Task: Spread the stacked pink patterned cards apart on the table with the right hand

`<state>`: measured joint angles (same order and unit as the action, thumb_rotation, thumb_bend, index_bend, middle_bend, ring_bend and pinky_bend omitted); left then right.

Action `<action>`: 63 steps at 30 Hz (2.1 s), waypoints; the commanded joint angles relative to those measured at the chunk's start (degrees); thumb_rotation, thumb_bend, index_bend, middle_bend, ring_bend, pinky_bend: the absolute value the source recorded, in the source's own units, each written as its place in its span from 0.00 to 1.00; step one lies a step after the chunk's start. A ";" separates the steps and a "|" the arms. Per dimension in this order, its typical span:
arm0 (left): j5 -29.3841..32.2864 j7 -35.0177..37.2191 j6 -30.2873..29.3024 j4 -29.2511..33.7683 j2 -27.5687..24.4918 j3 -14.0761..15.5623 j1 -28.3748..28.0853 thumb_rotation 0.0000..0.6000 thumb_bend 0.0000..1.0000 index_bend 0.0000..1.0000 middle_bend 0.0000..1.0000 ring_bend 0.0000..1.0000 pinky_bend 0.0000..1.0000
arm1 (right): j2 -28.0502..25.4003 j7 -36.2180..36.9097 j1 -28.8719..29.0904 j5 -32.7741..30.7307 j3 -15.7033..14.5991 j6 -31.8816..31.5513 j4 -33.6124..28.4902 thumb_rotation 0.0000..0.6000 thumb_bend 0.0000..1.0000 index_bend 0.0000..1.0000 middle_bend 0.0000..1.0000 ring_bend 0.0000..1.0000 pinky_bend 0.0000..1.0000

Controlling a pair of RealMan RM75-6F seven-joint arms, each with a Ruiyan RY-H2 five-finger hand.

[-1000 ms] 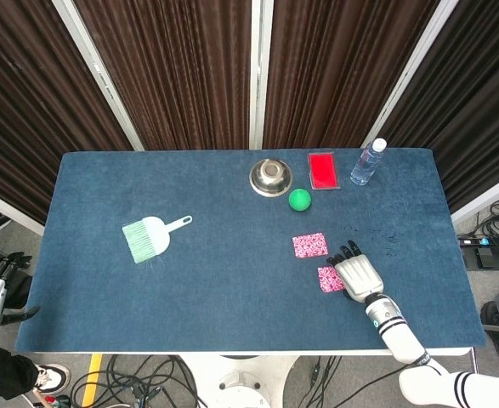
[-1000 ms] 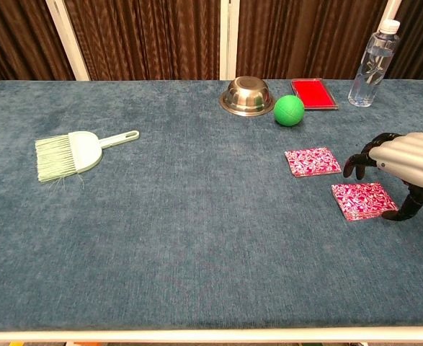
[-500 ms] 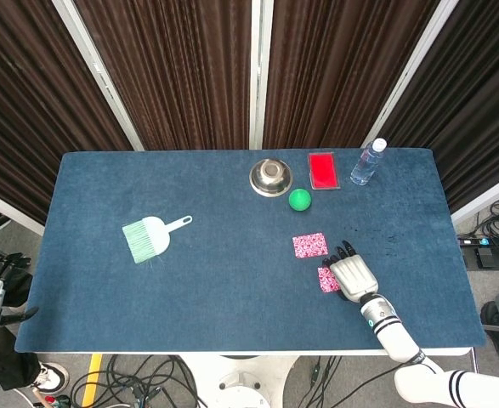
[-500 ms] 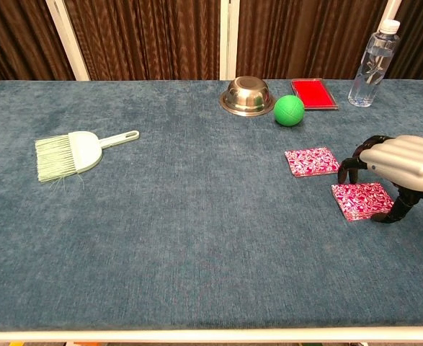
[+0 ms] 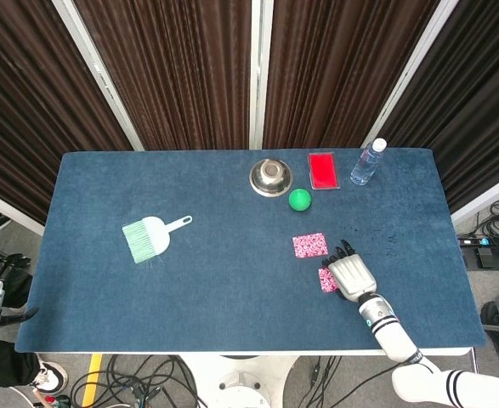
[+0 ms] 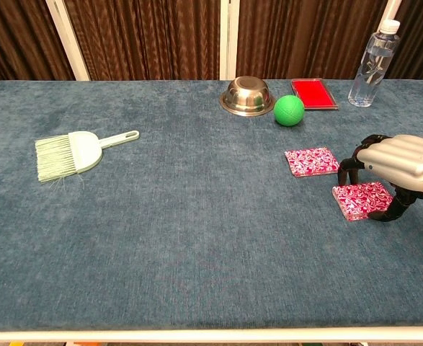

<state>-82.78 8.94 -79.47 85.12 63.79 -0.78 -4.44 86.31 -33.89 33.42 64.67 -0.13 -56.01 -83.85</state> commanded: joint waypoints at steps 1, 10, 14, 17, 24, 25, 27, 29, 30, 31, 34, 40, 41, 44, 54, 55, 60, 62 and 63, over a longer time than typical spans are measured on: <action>-0.03 0.05 -0.01 -0.06 0.00 0.03 0.02 1.00 0.00 0.20 0.13 0.11 0.24 | 0.06 -0.10 -0.09 0.01 0.07 -0.14 0.00 1.00 0.18 0.36 0.37 0.15 0.02; -0.08 0.32 -0.10 -0.09 -0.11 -0.02 0.07 1.00 0.00 0.20 0.13 0.11 0.24 | 0.01 0.21 -0.32 0.67 0.38 -0.71 -0.23 1.00 0.20 0.39 0.40 0.17 0.02; -0.07 0.39 -0.13 -0.07 -0.14 -0.05 0.08 1.00 0.00 0.20 0.13 0.11 0.24 | -0.35 1.03 -0.52 1.59 0.54 -1.24 -0.70 1.00 0.20 0.40 0.41 0.17 0.02; -0.04 0.39 -0.05 -0.11 -0.11 -0.07 0.04 1.00 0.00 0.20 0.13 0.11 0.24 | -0.99 1.48 -0.68 2.22 0.84 -1.89 -1.39 1.00 0.20 0.40 0.42 0.17 0.02; -0.15 0.24 -0.05 0.03 -0.12 -0.10 -0.05 1.00 0.00 0.20 0.13 0.11 0.24 | -3.15 2.25 -0.21 0.97 3.56 -2.63 -1.52 1.00 0.20 0.41 0.42 0.17 0.02; -0.16 0.18 -0.05 0.06 -0.14 -0.09 -0.04 1.00 0.00 0.20 0.13 0.11 0.24 | -3.25 2.19 0.02 0.58 4.05 -2.56 -1.00 1.00 0.20 0.41 0.42 0.17 0.02; -0.15 0.02 0.00 0.19 -0.20 -0.08 -0.06 1.00 0.00 0.20 0.13 0.11 0.24 | -3.32 3.07 0.72 -1.06 5.36 -1.28 0.53 1.00 0.20 0.41 0.42 0.18 0.02; -0.31 -0.06 0.14 0.41 -0.34 0.02 -0.14 1.00 0.00 0.20 0.13 0.11 0.24 | -3.37 4.04 1.58 -2.49 6.37 0.55 2.07 1.00 0.20 0.41 0.42 0.18 0.02; -0.49 0.04 0.23 0.59 -0.46 0.10 -0.21 1.00 0.00 0.20 0.13 0.11 0.24 | -3.23 4.62 2.16 -2.96 6.87 1.53 3.41 1.00 0.20 0.41 0.42 0.18 0.02; -0.61 0.09 0.28 0.69 -0.54 0.16 -0.25 1.00 0.00 0.20 0.13 0.11 0.24 | -3.01 4.99 2.57 -3.14 7.18 2.12 4.56 1.00 0.20 0.41 0.42 0.18 0.02; -0.70 -0.29 0.40 1.08 -0.70 0.16 -0.40 1.00 0.00 0.20 0.13 0.11 0.24 | -1.54 6.28 3.65 -3.54 7.88 3.64 9.14 1.00 0.20 0.41 0.42 0.18 0.02; -0.56 -1.16 0.43 1.75 -0.99 0.02 -0.57 1.00 0.00 0.20 0.13 0.11 0.24 | 1.87 10.65 4.87 -2.43 7.58 7.16 18.06 1.00 0.20 0.41 0.42 0.18 0.01; -0.52 -1.25 0.36 1.84 -1.01 0.00 -0.55 1.00 0.00 0.20 0.13 0.11 0.24 | 2.57 12.03 5.01 -1.84 7.45 7.80 19.83 1.00 0.20 0.41 0.42 0.18 0.01; -0.46 -1.45 0.21 1.98 -1.01 -0.03 -0.49 1.00 0.00 0.20 0.13 0.11 0.24 | 4.10 14.56 5.23 -0.25 6.98 8.70 23.38 1.00 0.20 0.41 0.42 0.18 0.00; -0.13 -1.64 0.53 2.15 -1.06 -0.08 -0.62 1.00 0.00 0.20 0.13 0.11 0.24 | 6.54 16.21 5.62 1.35 6.45 10.41 28.53 1.00 0.15 0.33 0.35 0.13 0.00; -0.12 -1.60 0.46 2.15 -1.06 -0.12 -0.61 1.00 0.00 0.20 0.13 0.11 0.24 | 6.49 16.23 5.63 1.21 6.52 10.64 28.44 1.00 0.14 0.30 0.33 0.12 0.00; -0.25 -1.30 0.13 1.98 -1.15 -0.02 -0.39 1.00 0.00 0.20 0.13 0.11 0.24 | 5.97 16.38 5.49 1.32 6.74 10.57 27.55 1.00 0.11 0.21 0.26 0.06 0.00; -0.20 -1.28 0.15 1.91 -1.13 0.00 -0.37 1.00 0.00 0.20 0.13 0.11 0.24 | 5.65 16.51 5.42 1.43 6.84 10.41 27.09 1.00 0.10 0.18 0.24 0.05 0.00; -0.19 -1.22 0.12 1.88 -1.12 0.01 -0.34 1.00 0.00 0.20 0.13 0.11 0.24 | 5.41 16.63 5.37 1.48 6.93 10.30 26.75 1.00 0.10 0.17 0.24 0.05 0.00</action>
<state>-82.98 7.73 -79.35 87.00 62.67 -0.78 -4.78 91.90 -17.37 38.85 66.08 6.71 -45.60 -56.89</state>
